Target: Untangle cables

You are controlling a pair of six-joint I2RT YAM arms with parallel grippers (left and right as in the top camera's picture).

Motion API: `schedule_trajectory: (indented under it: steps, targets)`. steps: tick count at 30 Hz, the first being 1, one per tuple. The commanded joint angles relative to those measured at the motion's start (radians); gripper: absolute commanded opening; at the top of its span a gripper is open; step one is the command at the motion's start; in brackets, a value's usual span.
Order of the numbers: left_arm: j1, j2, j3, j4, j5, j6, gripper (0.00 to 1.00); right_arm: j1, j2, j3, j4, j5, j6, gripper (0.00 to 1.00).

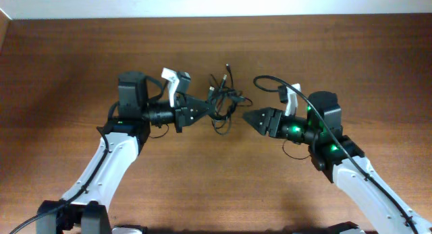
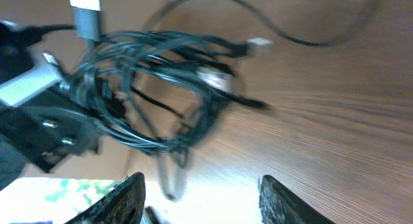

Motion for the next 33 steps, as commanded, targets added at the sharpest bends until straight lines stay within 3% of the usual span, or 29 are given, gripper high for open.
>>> schedule_trajectory:
  steps: [1,4,10,14,23,25,27,30,33]
  targets:
    - [-0.041,-0.026,0.018,0.006,0.056,0.167,0.00,0.050,-0.014,0.011,0.069,-0.026,0.119,0.57]
    - [-0.072,-0.026,0.018,0.007,0.055,0.223,0.00,0.076,-0.014,0.011,0.130,-0.019,0.158,0.57]
    - [-0.091,-0.026,0.018,0.010,0.066,0.223,0.00,0.076,-0.013,0.011,0.142,0.086,0.219,0.56]
    - [-0.126,-0.026,0.018,0.010,0.158,0.222,0.00,0.076,-0.003,0.011,0.146,0.186,0.254,0.47]
    - [-0.197,-0.026,0.018,0.016,0.179,0.223,0.00,0.143,0.060,0.011,0.287,0.203,0.297,0.47]
    - [-0.197,-0.026,0.018,0.023,0.178,0.223,0.00,0.143,0.066,0.011,0.287,0.185,0.296,0.35]
    - [-0.191,-0.026,0.018,0.037,0.176,0.223,0.00,0.142,0.066,0.011,0.270,0.168,0.266,0.04]
    - [-0.140,-0.026,0.018,0.047,0.175,0.223,0.00,0.124,0.065,0.011,0.209,0.163,0.155,0.04]
    - [-0.041,-0.026,0.018,0.047,0.173,0.222,0.00,0.068,0.065,0.011,0.021,0.251,0.122,0.04]
